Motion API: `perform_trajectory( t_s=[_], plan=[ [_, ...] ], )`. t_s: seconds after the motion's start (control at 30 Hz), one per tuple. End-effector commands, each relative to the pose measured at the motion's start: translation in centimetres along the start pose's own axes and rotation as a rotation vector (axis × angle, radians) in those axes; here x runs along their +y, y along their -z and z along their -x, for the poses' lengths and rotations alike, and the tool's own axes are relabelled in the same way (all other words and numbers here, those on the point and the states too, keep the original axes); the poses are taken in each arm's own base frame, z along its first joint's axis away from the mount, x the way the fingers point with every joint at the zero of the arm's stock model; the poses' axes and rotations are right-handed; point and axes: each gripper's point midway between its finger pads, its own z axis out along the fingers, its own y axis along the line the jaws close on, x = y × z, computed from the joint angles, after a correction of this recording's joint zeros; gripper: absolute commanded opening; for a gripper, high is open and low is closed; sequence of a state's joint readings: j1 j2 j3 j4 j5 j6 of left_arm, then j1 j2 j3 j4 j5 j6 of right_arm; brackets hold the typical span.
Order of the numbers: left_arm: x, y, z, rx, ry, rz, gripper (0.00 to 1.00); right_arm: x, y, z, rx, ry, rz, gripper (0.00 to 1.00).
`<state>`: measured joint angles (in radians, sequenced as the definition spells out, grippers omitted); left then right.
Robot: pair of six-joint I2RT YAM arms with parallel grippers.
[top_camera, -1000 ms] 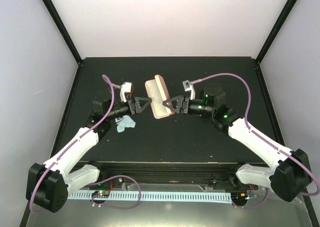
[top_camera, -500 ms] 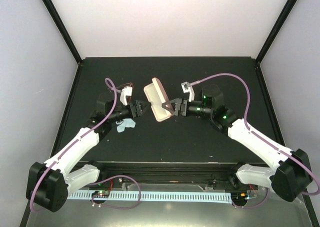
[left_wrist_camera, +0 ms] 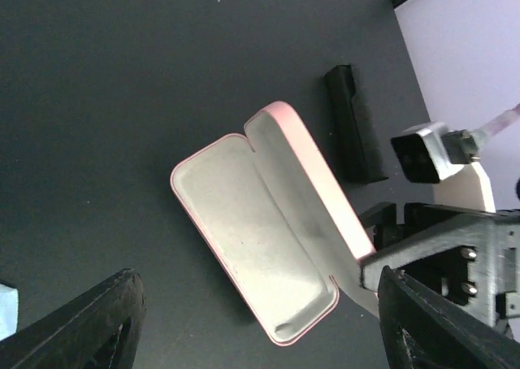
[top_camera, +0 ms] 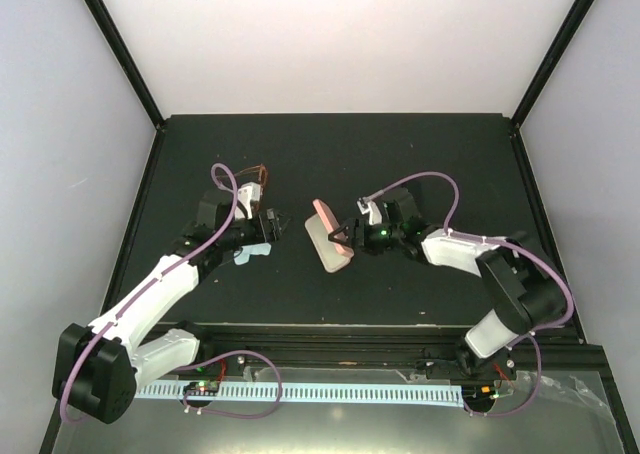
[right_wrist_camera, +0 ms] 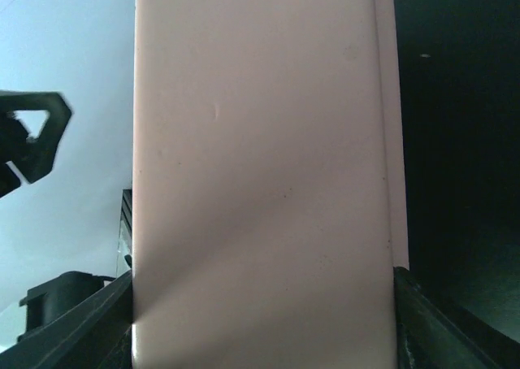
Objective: Organize the sunglasses
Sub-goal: Open the sunglasses case, then place the sunglasses case at the center of the board.
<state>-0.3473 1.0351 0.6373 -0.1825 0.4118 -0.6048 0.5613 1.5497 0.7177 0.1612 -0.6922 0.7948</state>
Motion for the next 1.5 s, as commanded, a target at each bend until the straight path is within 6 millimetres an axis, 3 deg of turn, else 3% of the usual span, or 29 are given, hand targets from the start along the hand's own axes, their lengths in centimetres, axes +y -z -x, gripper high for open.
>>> perform_trajectory(
  t_s=[0.0,0.1,0.23,0.37,0.6,0.83,0.93,1.03,1.13,1.27,1.47],
  plan=[
    [0.9,-0.2,-0.1,0.011,-0.016,0.046,0.79,0.5,-0.3,1.9,-0.034,0.059,0.098,0.37],
    [1.2,-0.5,-0.4,0.028,-0.011,0.050,0.79,-1.3,-0.7,1.7,-0.025,0.039,0.073,0.45],
    [1.3,-0.9,-0.6,0.043,-0.017,0.045,0.79,-3.2,-1.3,1.3,-0.003,0.075,0.021,0.77],
    [1.0,-1.0,-0.5,0.041,-0.025,0.028,0.79,-4.0,-1.3,1.3,-0.003,0.109,-0.027,0.87],
    [1.2,-1.2,-0.5,0.045,-0.025,0.036,0.79,-4.2,-0.5,2.1,-0.021,0.160,-0.109,0.90],
    [1.8,-1.1,-0.6,0.044,-0.023,0.068,0.79,-2.8,0.7,2.5,-0.056,0.214,-0.162,0.89],
    [2.2,-0.6,-0.1,0.016,-0.026,0.105,0.79,-2.5,2.1,3.8,-0.158,0.261,-0.305,0.87],
    [2.6,0.2,0.5,-0.024,-0.030,0.144,0.79,-0.4,4.2,5.0,-0.311,0.311,-0.412,0.85],
    [3.2,1.1,1.1,-0.067,-0.026,0.198,0.77,2.6,4.9,5.3,-0.395,0.387,-0.439,0.82],
    [4.8,2.5,1.8,-0.127,0.011,0.288,0.74,5.9,2.0,3.6,-0.339,0.476,-0.399,0.77],
    [8.1,4.9,2.0,-0.213,0.102,0.411,0.69,6.6,-6.3,-2.0,-0.105,0.509,-0.321,0.54]
  ],
)
